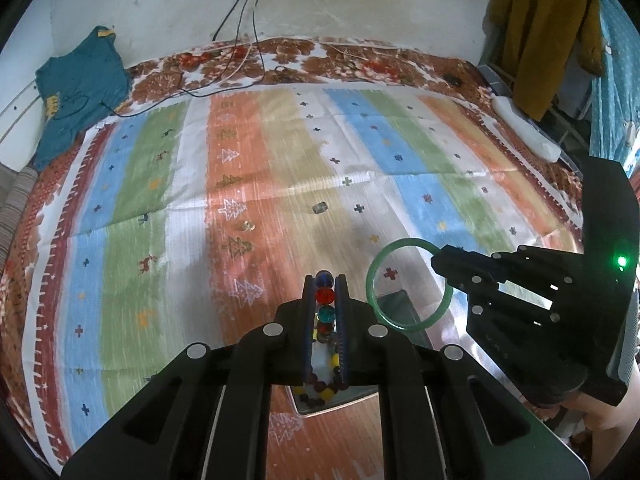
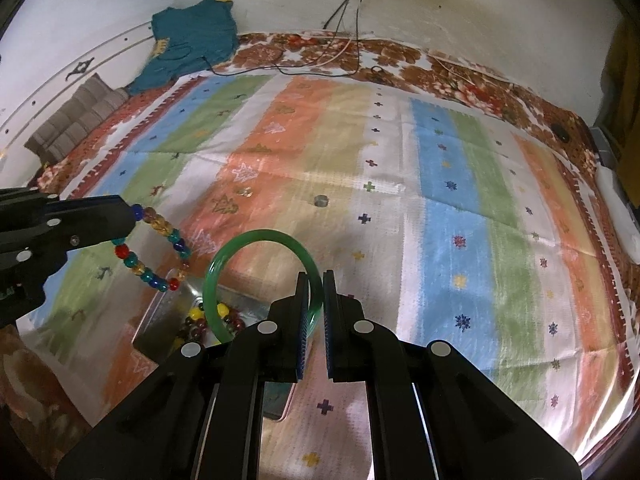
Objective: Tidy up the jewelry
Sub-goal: 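Open both grippers to drop the bracelet and bangle into the tin, then move both open grippers back to the gold charm and silver ring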
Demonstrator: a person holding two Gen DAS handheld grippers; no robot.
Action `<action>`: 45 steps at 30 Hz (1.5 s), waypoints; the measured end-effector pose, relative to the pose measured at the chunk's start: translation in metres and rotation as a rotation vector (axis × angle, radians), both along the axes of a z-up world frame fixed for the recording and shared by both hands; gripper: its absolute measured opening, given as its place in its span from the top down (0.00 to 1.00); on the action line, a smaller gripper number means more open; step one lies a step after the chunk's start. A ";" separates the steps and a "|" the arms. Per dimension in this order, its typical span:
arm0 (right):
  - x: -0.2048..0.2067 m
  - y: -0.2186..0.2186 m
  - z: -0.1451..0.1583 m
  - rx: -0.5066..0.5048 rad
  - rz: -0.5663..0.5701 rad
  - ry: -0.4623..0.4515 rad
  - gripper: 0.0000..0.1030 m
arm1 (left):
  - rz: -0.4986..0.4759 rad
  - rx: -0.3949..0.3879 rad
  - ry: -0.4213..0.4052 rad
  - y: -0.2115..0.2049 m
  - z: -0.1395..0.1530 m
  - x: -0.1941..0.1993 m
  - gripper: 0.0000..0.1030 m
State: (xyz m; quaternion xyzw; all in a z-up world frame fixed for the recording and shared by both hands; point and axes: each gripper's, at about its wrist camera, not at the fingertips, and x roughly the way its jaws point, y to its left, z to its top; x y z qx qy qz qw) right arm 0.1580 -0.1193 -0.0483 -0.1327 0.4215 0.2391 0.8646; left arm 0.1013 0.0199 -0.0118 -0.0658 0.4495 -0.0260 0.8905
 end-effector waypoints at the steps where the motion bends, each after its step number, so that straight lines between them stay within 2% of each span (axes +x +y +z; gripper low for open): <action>1: -0.003 0.000 0.000 0.002 0.002 -0.002 0.92 | 0.000 -0.001 0.000 0.001 0.000 -0.001 0.91; 14: -0.023 0.000 0.000 0.000 0.031 -0.005 0.92 | -0.002 -0.002 -0.011 -0.005 -0.004 -0.026 0.91; 18: -0.029 0.002 -0.004 0.004 0.066 0.019 0.92 | -0.001 -0.006 0.001 -0.006 -0.005 -0.032 0.91; 22: -0.029 0.003 -0.003 0.004 0.062 0.024 0.87 | 0.030 0.008 0.014 -0.003 -0.008 -0.033 0.91; 25: -0.025 -0.002 -0.002 0.015 0.034 0.025 0.77 | 0.048 0.008 0.013 0.001 -0.007 -0.032 0.87; 32: -0.018 -0.007 -0.001 0.032 0.010 0.034 0.73 | 0.066 0.015 0.029 0.007 -0.010 -0.027 0.76; 37: -0.012 -0.007 -0.001 0.031 0.015 0.038 0.67 | 0.083 0.013 0.049 0.016 -0.015 -0.020 0.74; 45: 0.000 -0.002 -0.002 0.023 0.019 0.047 0.57 | 0.108 0.035 0.090 0.026 -0.023 -0.001 0.57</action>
